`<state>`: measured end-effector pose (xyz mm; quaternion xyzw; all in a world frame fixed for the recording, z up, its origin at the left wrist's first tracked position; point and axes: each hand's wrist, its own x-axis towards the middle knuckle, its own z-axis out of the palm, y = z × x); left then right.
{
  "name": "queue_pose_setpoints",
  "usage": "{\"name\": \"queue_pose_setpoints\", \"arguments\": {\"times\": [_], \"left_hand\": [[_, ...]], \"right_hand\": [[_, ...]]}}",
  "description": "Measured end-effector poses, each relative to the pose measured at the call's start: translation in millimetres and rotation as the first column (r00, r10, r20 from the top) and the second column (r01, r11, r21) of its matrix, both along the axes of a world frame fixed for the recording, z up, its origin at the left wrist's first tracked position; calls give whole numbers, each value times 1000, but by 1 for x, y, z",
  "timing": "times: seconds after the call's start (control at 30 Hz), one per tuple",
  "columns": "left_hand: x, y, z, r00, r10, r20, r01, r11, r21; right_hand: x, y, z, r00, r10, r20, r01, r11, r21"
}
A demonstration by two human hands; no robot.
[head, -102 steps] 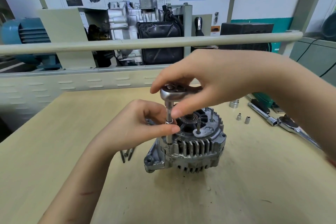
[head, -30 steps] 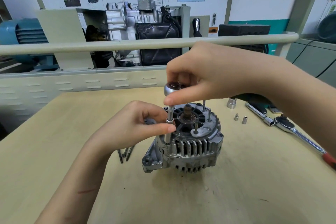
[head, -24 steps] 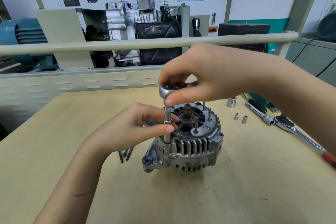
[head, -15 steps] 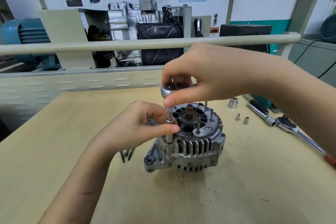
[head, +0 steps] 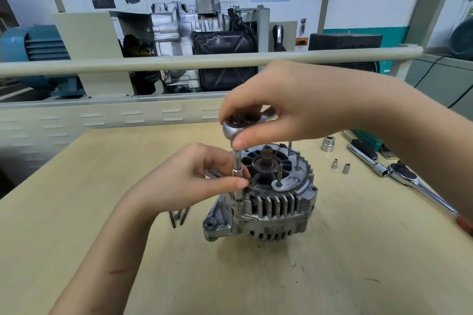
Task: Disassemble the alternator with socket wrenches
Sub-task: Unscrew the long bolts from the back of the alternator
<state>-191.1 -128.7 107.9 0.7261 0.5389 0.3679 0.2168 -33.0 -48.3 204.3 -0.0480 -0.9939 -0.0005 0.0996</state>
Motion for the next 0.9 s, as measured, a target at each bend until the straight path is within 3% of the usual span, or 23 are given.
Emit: {"name": "queue_pose_setpoints", "arguments": {"times": [0.2, 0.37, 0.53, 0.67, 0.9], "left_hand": [[1, 3, -3, 998, 46, -49, -42, 996, 75], [4, 5, -2, 998, 66, -5, -65, 995, 77], [-2, 2, 1, 999, -42, -1, 42, 999, 2], [-3, 2, 0, 999, -29, 20, 29, 999, 44], [-2, 7, -4, 999, 17, 36, -20, 997, 75]], "right_hand": [[0, -2, -1, 998, -65, -4, 65, 995, 77], [2, 6, -2, 999, -35, -18, 35, 999, -13], [4, 10, -2, 999, 29, -18, -30, 997, -70], [1, 7, -3, 997, 60, -43, -63, 996, -68], [1, 5, -5, 998, -28, -57, 25, 999, -45]]}}
